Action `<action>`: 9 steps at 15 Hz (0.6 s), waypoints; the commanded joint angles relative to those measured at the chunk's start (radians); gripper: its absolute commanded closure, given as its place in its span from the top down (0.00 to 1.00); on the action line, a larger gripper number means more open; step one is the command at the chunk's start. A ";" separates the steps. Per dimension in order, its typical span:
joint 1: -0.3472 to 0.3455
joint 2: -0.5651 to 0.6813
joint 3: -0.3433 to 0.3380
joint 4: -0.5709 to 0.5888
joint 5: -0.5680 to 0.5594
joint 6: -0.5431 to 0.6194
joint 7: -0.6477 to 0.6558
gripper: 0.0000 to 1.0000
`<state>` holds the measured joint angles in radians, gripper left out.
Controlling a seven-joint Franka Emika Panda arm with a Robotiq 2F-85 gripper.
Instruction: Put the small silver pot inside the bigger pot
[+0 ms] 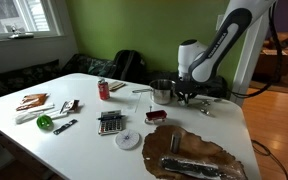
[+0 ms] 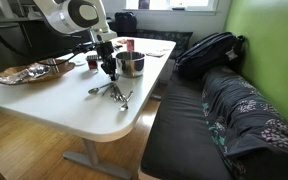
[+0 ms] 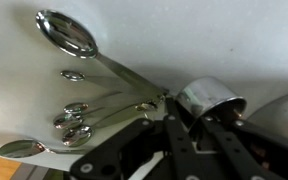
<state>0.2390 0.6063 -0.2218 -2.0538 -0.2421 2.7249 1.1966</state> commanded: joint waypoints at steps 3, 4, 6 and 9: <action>0.035 -0.041 -0.024 -0.039 0.017 0.025 0.025 0.04; 0.034 -0.071 -0.019 -0.061 0.016 0.038 0.020 0.04; 0.046 -0.134 -0.033 -0.105 0.000 0.062 0.023 0.04; 0.083 -0.238 -0.083 -0.168 -0.035 0.082 0.072 0.04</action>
<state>0.2731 0.4944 -0.2490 -2.1175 -0.2447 2.7771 1.2150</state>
